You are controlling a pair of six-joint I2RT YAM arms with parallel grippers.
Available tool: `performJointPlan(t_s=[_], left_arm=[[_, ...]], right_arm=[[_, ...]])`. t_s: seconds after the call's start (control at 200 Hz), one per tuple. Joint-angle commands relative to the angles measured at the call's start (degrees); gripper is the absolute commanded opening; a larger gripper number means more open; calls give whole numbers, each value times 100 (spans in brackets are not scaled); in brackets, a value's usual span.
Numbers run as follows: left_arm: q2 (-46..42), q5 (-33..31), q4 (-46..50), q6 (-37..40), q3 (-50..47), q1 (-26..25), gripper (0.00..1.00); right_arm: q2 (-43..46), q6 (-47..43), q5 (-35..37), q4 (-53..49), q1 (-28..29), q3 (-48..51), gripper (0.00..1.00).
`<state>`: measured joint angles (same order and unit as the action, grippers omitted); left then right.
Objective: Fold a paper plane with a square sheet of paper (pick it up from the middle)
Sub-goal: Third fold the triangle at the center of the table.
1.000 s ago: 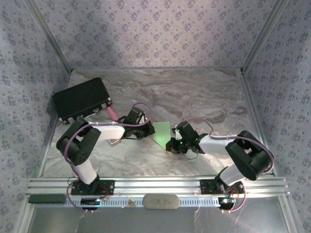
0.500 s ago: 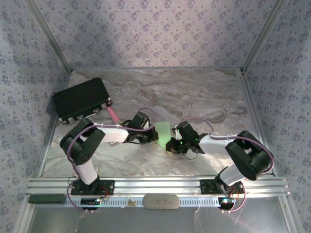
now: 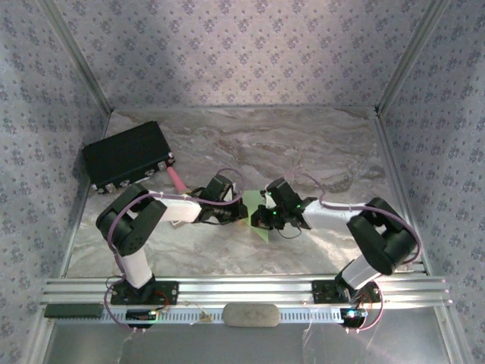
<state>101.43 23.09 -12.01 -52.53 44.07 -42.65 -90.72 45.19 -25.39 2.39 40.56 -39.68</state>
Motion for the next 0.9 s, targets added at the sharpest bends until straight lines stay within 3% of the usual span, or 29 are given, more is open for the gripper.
performJointPlan(t_s=[0.0,0.315,0.895], left_arm=[[221,-75,278,158,-101,-23,1],[228,-67,385,253,-119,93,0],[299,-33,439,314,-198,262,0]], right_arm=[[-536,-119,-80,-47,83,-303,6],[-425,-88,-5,86,59,296,8],[1339,-177,-14,-424,-184,1678,12]])
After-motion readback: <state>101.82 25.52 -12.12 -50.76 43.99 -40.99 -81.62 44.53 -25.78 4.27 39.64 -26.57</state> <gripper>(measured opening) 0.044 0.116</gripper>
